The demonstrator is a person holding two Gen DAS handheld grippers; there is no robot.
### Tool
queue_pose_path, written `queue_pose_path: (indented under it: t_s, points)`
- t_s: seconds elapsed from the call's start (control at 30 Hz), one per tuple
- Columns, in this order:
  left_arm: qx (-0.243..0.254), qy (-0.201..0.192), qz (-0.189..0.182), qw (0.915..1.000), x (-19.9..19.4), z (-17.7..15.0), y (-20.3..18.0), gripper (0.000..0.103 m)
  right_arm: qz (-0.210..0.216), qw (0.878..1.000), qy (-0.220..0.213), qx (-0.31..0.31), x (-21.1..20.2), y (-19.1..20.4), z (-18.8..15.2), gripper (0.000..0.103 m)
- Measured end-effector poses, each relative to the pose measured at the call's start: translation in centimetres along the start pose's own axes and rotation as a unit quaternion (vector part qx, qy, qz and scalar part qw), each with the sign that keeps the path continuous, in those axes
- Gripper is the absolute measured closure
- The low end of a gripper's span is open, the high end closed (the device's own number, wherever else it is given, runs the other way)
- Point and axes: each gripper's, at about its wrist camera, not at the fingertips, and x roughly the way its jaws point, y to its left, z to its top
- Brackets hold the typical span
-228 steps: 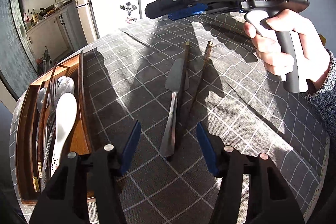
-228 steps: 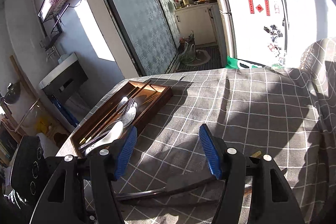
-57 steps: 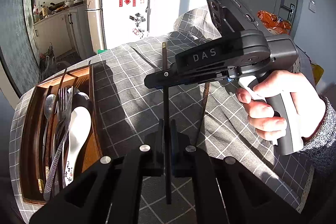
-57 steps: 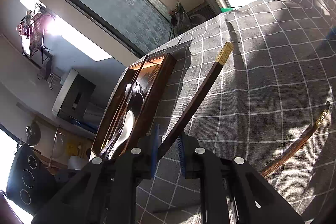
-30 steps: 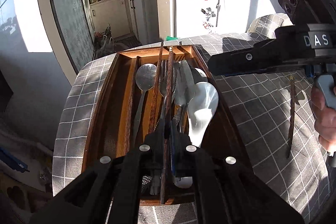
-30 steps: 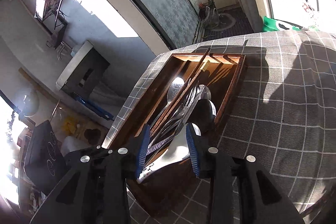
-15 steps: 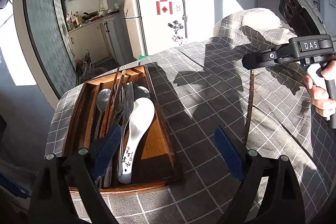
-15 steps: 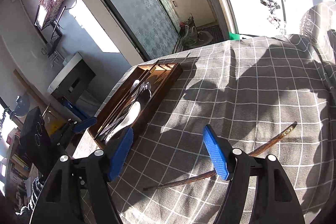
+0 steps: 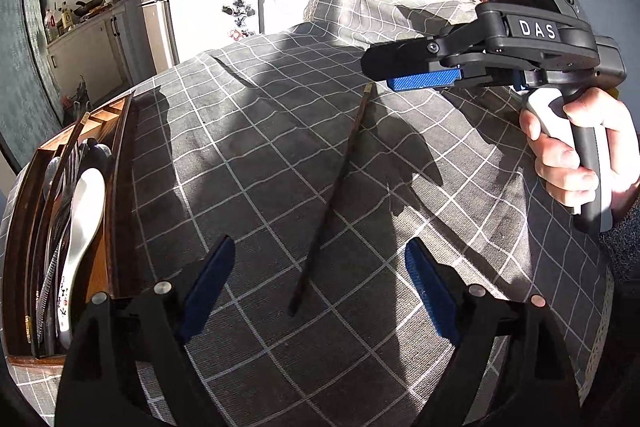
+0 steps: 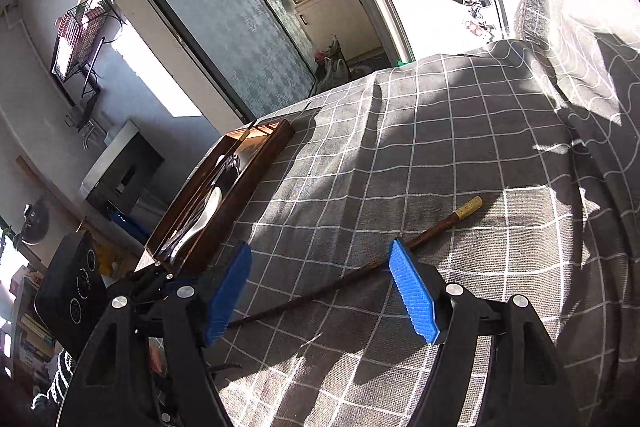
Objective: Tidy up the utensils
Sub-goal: 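Grasp the last dark chopstick on the cloth with the left tool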
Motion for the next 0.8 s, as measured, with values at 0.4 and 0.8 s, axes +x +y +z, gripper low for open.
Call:
queue_pose_path:
  t_s: [0.4, 0.8]
  points:
    - [0.001, 0.026, 0.018, 0.9995, 1.7, 0.6, -0.1, 0.069, -0.004, 1.0, 0.0, 0.016, 0.1, -1.1, -0.3, 0.031]
    - [0.034, 0.027, 0.015, 0.9989, 1.8, 0.7, -1.5, 0.097, -0.014, 1.0, 0.013, 0.011, 1.0, -0.8, -0.7, 0.031]
